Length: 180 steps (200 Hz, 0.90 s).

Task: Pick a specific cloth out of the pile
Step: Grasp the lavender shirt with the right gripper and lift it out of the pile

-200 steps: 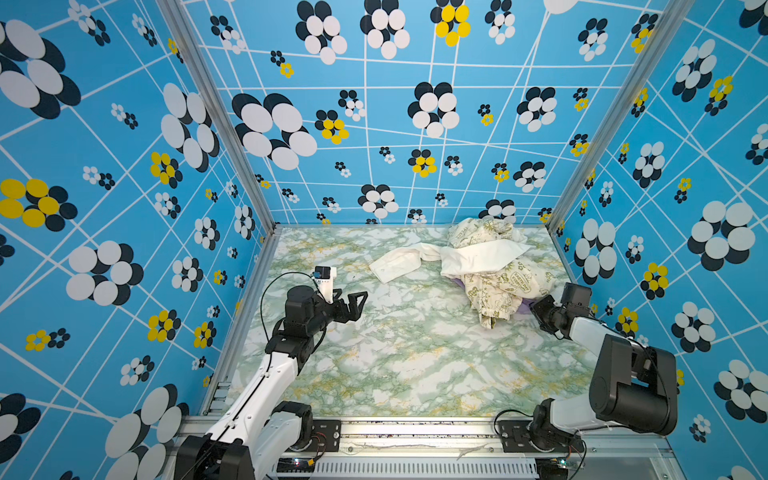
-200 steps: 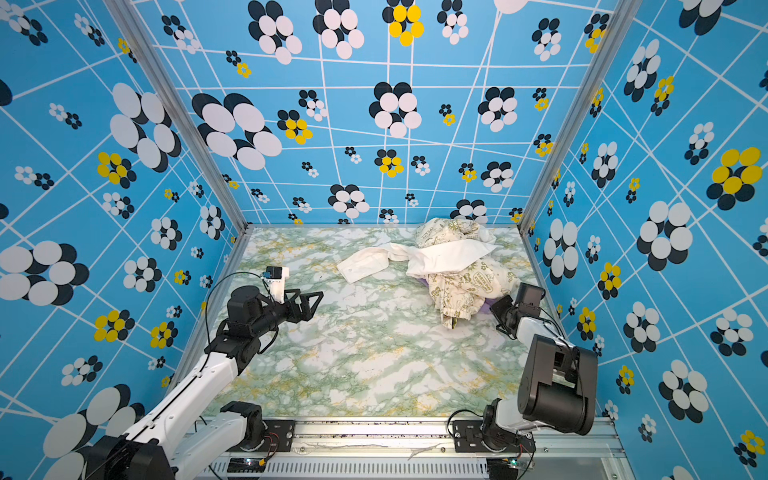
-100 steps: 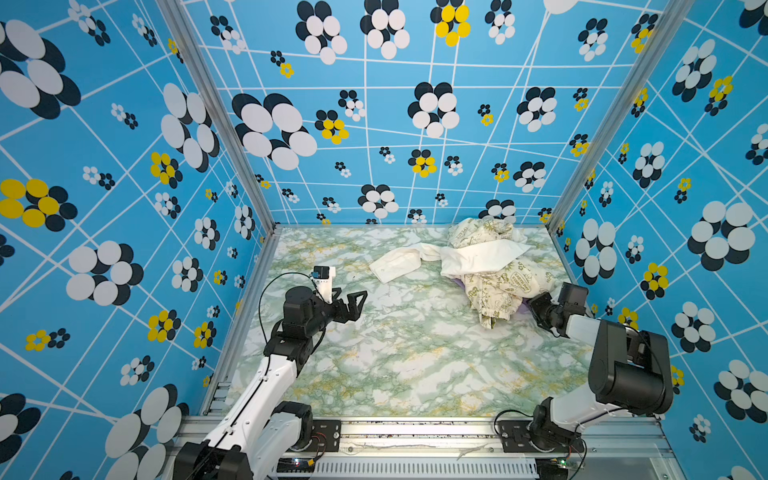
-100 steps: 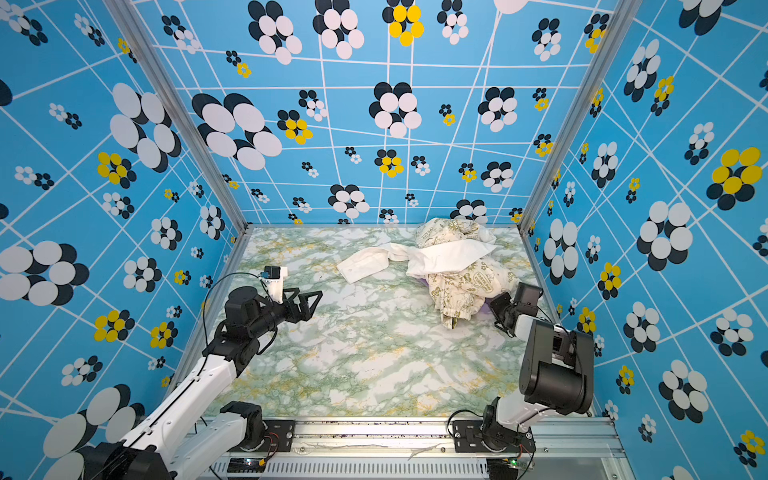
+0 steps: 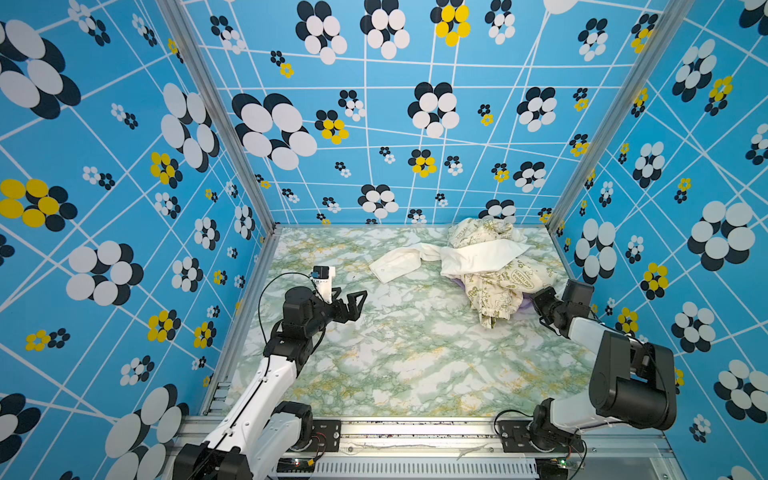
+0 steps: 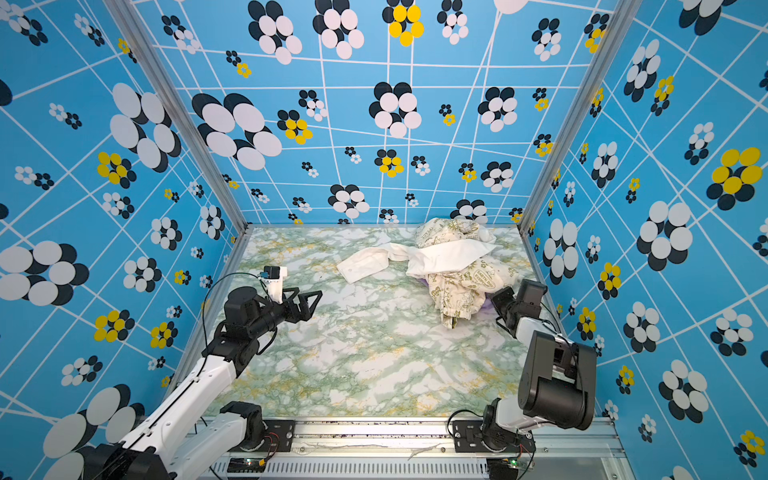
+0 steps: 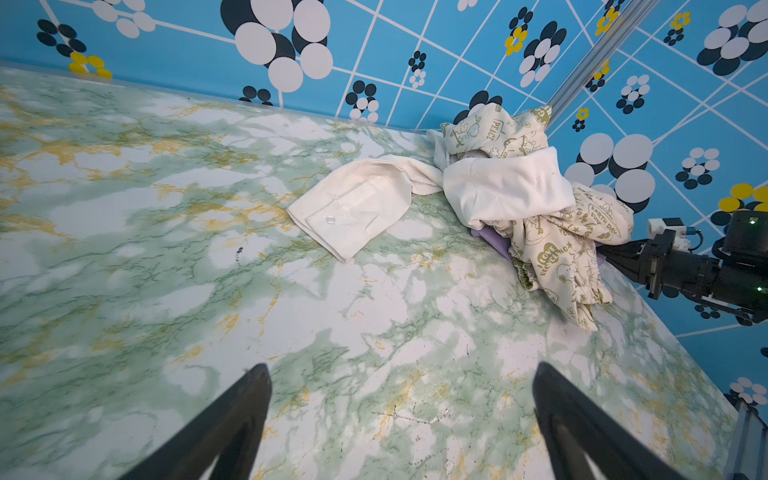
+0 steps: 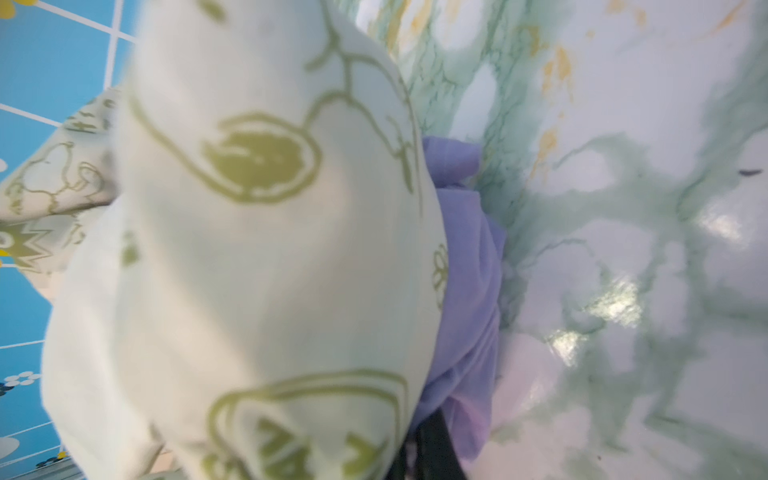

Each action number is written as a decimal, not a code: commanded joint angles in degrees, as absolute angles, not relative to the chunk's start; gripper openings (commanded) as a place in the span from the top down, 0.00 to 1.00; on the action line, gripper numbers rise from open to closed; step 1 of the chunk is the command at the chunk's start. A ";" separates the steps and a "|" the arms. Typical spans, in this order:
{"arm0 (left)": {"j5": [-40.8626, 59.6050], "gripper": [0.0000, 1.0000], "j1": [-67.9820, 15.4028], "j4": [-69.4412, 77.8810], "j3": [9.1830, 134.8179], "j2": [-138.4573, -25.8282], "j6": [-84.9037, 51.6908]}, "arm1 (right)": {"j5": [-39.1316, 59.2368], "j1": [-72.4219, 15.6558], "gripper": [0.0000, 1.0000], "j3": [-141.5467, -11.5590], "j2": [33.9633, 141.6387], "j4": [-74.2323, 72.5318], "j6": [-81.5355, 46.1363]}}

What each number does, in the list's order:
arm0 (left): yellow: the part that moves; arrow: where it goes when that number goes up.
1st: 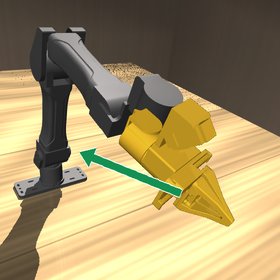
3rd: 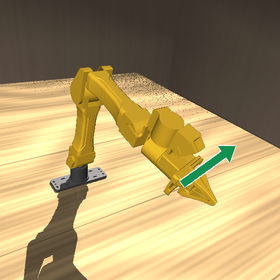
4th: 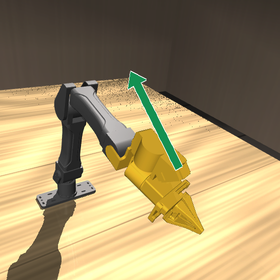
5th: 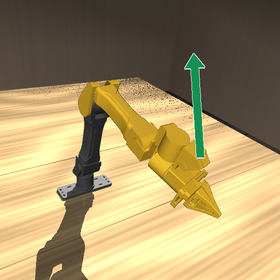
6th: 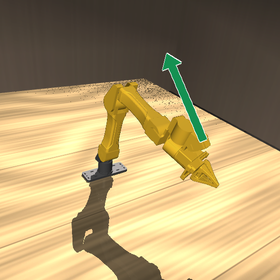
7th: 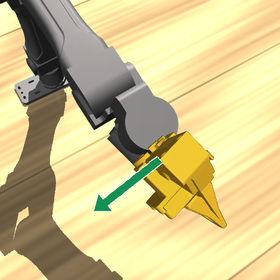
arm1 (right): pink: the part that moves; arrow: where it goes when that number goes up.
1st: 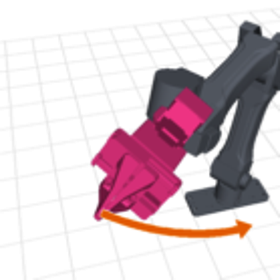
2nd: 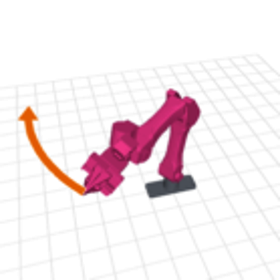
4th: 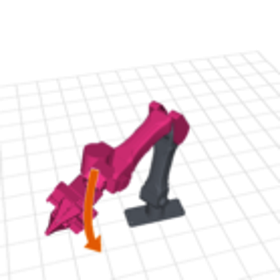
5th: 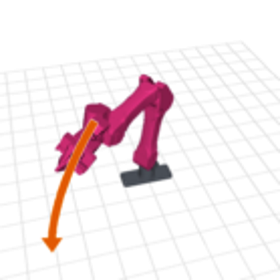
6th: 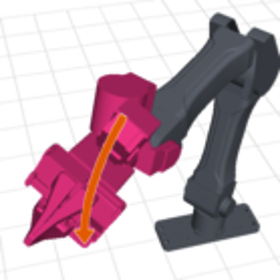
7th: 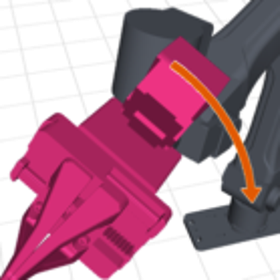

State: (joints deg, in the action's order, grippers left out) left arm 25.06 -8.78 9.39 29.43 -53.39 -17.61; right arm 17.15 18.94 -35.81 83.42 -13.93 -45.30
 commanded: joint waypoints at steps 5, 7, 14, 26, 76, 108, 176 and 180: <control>24.52 0.01 -9.22 9.65 30.05 -52.29 -17.74 | 18.11 19.25 1.00 -36.75 79.07 -12.72 -45.44; 24.48 0.01 -9.25 9.62 30.06 -52.29 -17.71 | 18.11 19.25 1.00 -36.96 78.81 -12.52 -45.37; 24.39 0.01 -9.26 9.73 30.11 -52.30 -17.81 | 18.19 19.25 1.00 -37.36 78.01 -11.94 -45.36; 24.26 0.01 -9.30 9.84 30.02 -52.30 -17.87 | 18.36 19.12 1.00 -38.41 76.61 -10.91 -45.27; 23.55 0.01 -9.30 10.25 30.23 -52.55 -18.08 | 18.47 17.26 1.00 -43.96 71.88 -5.84 -44.51; 23.38 0.01 -9.31 10.19 30.40 -52.73 -18.02 | 17.93 15.75 1.00 -48.22 70.11 -3.54 -43.53; 23.33 0.01 -9.27 10.59 30.51 -53.00 -18.12 | 17.59 13.82 1.00 -54.41 68.43 -2.55 -42.89; 23.38 0.01 -9.27 10.60 30.56 -53.01 -18.12 | 17.38 13.78 1.00 -54.69 68.32 -2.47 -42.81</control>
State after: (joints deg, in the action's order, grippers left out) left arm 23.97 -9.04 9.43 29.43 -53.39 -17.61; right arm 18.13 14.24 -50.78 71.05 -0.80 -44.16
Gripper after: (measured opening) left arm 0.992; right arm 0.057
